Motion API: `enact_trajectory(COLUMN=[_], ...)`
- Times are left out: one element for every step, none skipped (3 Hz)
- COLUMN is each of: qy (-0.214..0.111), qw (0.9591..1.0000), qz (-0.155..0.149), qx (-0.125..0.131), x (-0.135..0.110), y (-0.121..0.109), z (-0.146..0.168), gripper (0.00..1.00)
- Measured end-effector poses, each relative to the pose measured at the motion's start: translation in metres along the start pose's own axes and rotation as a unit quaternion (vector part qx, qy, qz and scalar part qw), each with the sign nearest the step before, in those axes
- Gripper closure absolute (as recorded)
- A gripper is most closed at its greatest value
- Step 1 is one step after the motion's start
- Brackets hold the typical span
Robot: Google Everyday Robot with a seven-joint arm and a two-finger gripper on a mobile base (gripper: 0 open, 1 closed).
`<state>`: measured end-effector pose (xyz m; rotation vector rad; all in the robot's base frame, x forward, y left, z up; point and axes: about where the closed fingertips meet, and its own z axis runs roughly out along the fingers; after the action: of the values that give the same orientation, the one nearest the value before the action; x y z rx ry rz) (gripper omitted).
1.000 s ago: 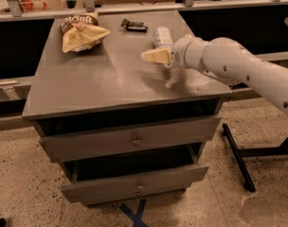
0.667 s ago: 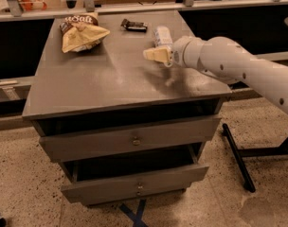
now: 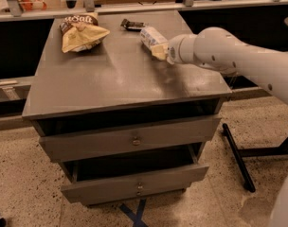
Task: Move blue plastic bottle near brown chip bag
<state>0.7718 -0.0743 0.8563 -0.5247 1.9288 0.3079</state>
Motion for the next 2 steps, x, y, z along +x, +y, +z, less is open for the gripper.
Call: enact_trajectory(qy=[0.013, 0.016], qw=[0.9999, 0.9995], qz=[-0.011, -0.025], qx=[0.001, -0.011], x=[-0.006, -0.016], y=[-0.003, -0.003], z=[0.005, 0.011], gripper=[0.86, 1.0])
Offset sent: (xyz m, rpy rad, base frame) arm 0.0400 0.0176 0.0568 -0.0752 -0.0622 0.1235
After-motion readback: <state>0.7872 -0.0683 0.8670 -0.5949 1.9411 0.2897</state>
